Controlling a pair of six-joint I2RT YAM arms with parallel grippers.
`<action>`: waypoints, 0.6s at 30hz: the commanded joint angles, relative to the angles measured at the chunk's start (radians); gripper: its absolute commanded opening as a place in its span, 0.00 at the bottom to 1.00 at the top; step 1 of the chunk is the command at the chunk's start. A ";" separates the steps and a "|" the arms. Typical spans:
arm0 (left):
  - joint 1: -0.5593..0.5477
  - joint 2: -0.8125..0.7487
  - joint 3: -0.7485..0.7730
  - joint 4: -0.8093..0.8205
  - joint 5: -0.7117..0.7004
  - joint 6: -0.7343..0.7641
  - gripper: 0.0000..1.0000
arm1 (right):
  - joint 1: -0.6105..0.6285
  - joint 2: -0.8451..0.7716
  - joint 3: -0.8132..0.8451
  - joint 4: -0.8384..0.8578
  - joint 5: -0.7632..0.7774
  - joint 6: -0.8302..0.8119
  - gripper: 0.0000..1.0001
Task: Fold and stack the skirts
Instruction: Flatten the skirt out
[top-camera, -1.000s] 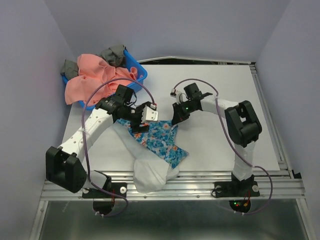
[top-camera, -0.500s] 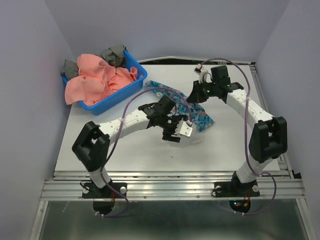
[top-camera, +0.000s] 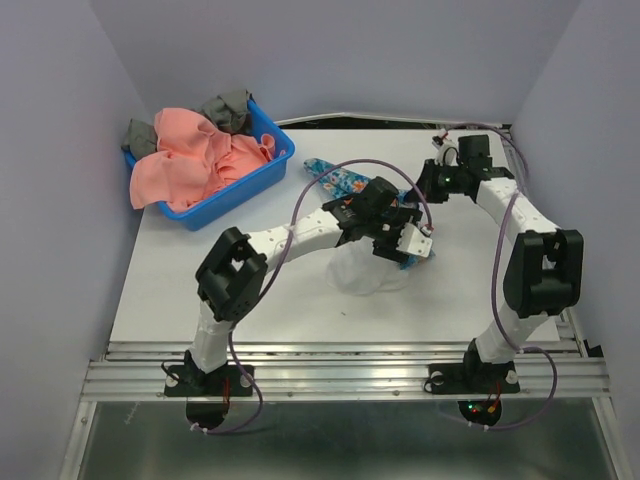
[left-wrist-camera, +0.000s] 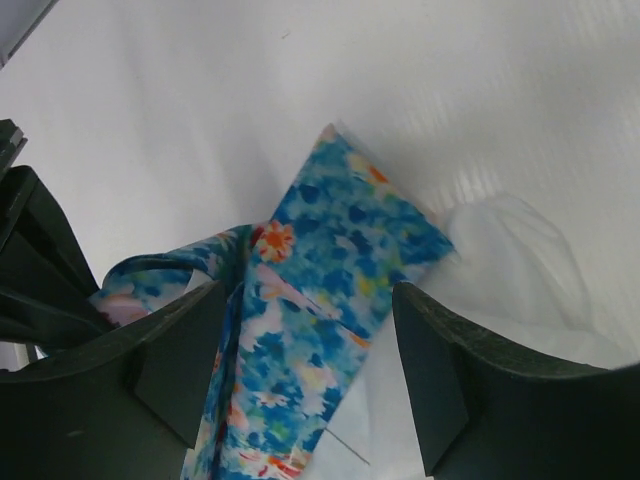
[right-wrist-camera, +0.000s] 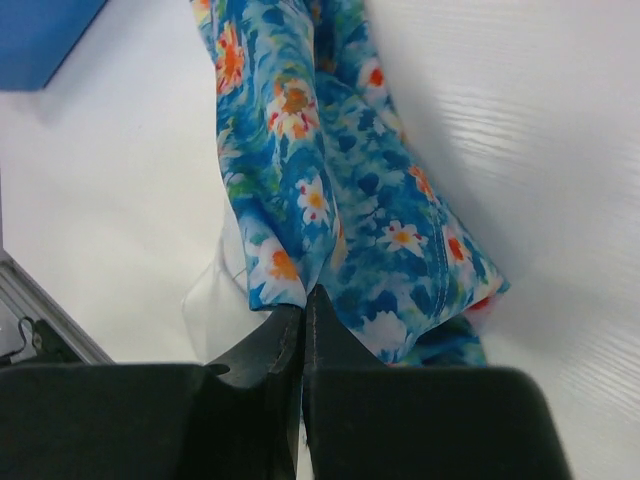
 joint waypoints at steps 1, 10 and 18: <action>-0.040 0.088 0.125 0.062 -0.073 -0.059 0.77 | -0.049 0.039 0.008 0.038 -0.044 0.054 0.01; -0.036 0.261 0.274 -0.167 -0.202 0.010 0.35 | -0.069 0.087 0.031 0.033 -0.045 0.043 0.01; 0.033 0.009 0.067 -0.326 -0.131 -0.019 0.00 | -0.151 0.102 0.069 -0.039 0.013 -0.029 0.01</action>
